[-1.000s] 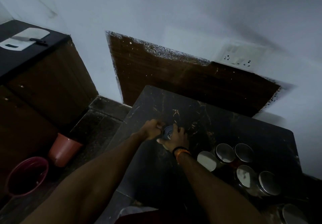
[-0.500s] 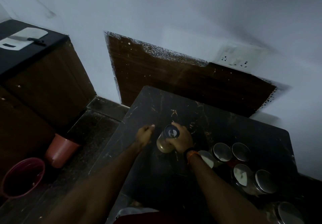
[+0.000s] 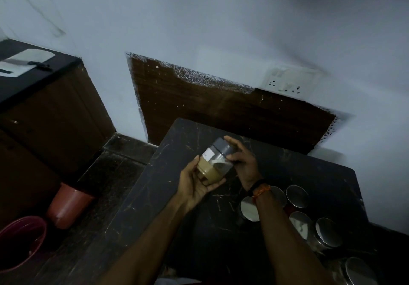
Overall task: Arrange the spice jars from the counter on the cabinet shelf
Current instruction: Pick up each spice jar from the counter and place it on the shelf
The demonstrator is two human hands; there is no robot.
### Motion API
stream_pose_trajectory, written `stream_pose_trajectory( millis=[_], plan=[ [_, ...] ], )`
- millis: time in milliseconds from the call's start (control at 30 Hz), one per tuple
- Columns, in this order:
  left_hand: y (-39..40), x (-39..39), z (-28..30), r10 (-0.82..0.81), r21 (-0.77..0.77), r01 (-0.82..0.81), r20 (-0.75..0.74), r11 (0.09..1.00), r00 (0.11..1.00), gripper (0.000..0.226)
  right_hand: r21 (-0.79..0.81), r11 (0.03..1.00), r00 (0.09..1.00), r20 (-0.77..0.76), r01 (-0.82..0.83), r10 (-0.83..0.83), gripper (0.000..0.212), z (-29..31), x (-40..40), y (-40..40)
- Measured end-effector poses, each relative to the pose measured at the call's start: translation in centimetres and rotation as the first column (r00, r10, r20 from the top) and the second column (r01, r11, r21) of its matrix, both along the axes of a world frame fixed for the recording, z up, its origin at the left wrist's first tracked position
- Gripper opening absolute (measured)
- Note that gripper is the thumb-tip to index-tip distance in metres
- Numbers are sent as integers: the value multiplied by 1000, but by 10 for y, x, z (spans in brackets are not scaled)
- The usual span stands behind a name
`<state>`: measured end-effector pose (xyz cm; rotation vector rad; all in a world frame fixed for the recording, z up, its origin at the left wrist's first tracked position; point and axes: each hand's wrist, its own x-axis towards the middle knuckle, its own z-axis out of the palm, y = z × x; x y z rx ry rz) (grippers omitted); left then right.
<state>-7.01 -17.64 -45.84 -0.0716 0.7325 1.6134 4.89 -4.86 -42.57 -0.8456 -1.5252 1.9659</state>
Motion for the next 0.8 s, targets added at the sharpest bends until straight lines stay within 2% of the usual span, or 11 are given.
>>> stream_pose_trajectory(
  millis=[67, 167, 233, 333, 433, 567, 700, 800],
  plan=[
    [1, 3, 8, 22, 44, -18, -74, 999, 997, 55, -62, 997, 997, -56, 54, -58, 75, 4, -4, 1],
    [3, 9, 20, 61, 91, -37, -279, 995, 958, 62, -75, 989, 990, -54, 130, -134, 91, 12, -13, 2],
    [3, 13, 29, 115, 120, -75, -372, 990, 921, 68, -57, 982, 983, -41, 179, -181, 87, 17, -18, 2],
    [5, 16, 39, 155, 146, -101, -433, 984, 888, 76, -82, 978, 977, -74, 193, -199, 83, 23, -22, 7],
    [9, 14, 46, 156, 176, -83, -457, 981, 876, 69, -56, 982, 977, -104, 182, -187, 80, 33, -20, 13],
    [17, 8, 55, 97, 228, -5, -394, 974, 914, 64, -3, 989, 981, -123, 151, -150, 79, 50, -17, 22],
    [29, 5, 66, 85, 293, 45, -417, 955, 905, 65, -3, 989, 969, -203, 146, -144, 62, 72, -14, 27],
    [40, 4, 86, 94, 344, 76, -451, 936, 888, 74, 45, 986, 959, -244, 159, -143, 62, 97, -11, 32]
  ],
)
